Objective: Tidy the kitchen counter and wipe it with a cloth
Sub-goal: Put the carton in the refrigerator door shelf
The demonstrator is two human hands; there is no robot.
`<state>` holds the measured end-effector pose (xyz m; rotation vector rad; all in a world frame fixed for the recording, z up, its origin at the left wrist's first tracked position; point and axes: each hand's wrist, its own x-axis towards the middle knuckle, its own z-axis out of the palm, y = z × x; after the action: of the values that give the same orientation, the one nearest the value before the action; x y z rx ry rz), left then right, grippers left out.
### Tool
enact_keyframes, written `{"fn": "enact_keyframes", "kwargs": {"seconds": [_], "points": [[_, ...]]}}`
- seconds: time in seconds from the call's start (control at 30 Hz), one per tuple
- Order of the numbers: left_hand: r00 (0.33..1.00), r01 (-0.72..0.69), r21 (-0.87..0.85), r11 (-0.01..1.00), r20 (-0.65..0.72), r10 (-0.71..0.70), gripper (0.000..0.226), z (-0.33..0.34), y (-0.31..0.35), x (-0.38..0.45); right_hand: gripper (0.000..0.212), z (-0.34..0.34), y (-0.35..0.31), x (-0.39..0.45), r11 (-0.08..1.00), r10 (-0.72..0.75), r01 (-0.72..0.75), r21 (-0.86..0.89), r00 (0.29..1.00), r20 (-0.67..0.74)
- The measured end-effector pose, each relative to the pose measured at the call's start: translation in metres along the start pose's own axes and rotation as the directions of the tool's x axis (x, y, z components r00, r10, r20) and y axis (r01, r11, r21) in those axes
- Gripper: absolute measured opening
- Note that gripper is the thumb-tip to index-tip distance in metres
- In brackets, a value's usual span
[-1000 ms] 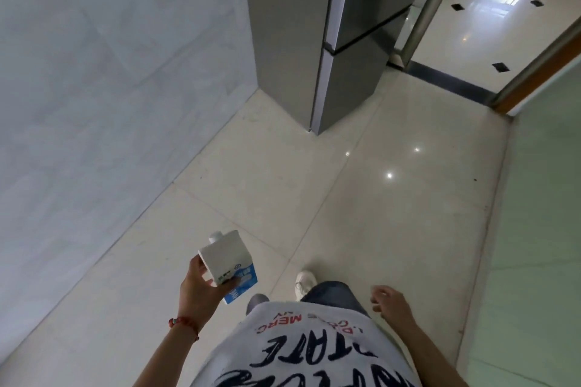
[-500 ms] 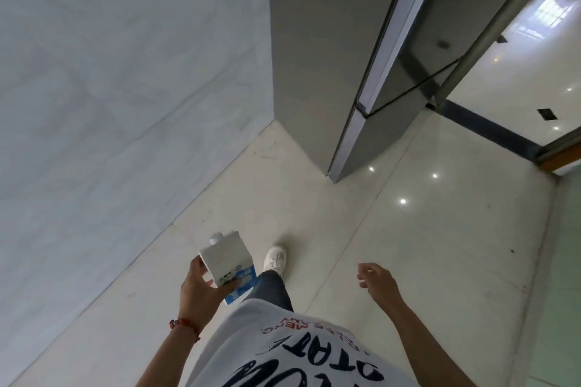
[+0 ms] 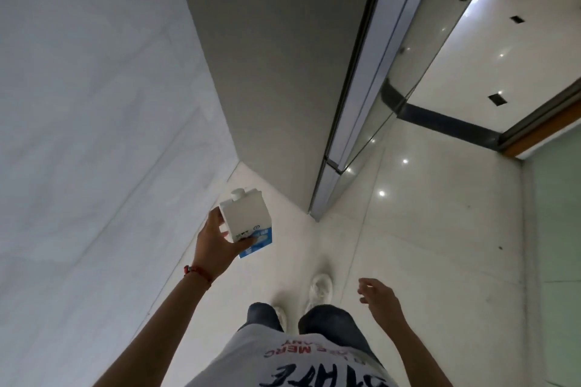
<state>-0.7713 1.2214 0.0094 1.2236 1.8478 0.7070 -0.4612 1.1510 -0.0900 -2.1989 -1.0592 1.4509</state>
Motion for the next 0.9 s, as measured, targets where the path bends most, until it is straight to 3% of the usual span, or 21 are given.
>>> {"fn": "enact_keyframes", "kwargs": {"seconds": [0.1, 0.2, 0.33, 0.43, 0.63, 0.77, 0.9], "points": [[1.0, -0.009, -0.007, 1.0, -0.008, 0.009, 0.068, 0.013, 0.022, 0.029, 0.023, -0.02, -0.048, 0.029, 0.997, -0.07, 0.071, 0.018, 0.997, -0.029], [1.0, 0.017, -0.012, 1.0, -0.026, -0.018, 0.068, 0.029, 0.035, 0.042, 0.045, -0.043, -0.107, 0.055, 0.965, -0.262, 0.259, -0.049, 0.962, -0.082], [0.995, 0.069, -0.058, 0.996, -0.068, -0.073, 0.069, 0.045, 0.051, 0.048, 0.049, -0.069, -0.196, 0.078, 0.887, -0.453, 0.461, 0.006, 0.874, -0.177], [0.99, 0.101, -0.092, 0.991, -0.09, -0.11, 0.074, 0.054, 0.062, 0.054, 0.071, -0.079, -0.252, 0.089, 0.789, -0.561, 0.614, 0.027, 0.737, -0.375], [0.991, 0.099, -0.089, 0.991, -0.077, -0.106, 0.076, 0.062, 0.084, 0.072, 0.087, -0.072, -0.311, 0.108, 0.63, -0.599, 0.776, -0.042, 0.451, -0.662], [0.999, 0.051, -0.076, 0.996, -0.004, -0.052, 0.076, 0.053, 0.095, 0.09, 0.083, -0.066, -0.328, 0.117, 0.591, -0.541, 0.803, -0.073, 0.328, -0.774], [0.999, 0.016, -0.074, 0.997, 0.032, -0.013, 0.077, 0.042, 0.109, 0.109, 0.091, -0.072, -0.349, 0.121, 0.574, -0.497, 0.814, -0.086, 0.263, -0.827]]}}
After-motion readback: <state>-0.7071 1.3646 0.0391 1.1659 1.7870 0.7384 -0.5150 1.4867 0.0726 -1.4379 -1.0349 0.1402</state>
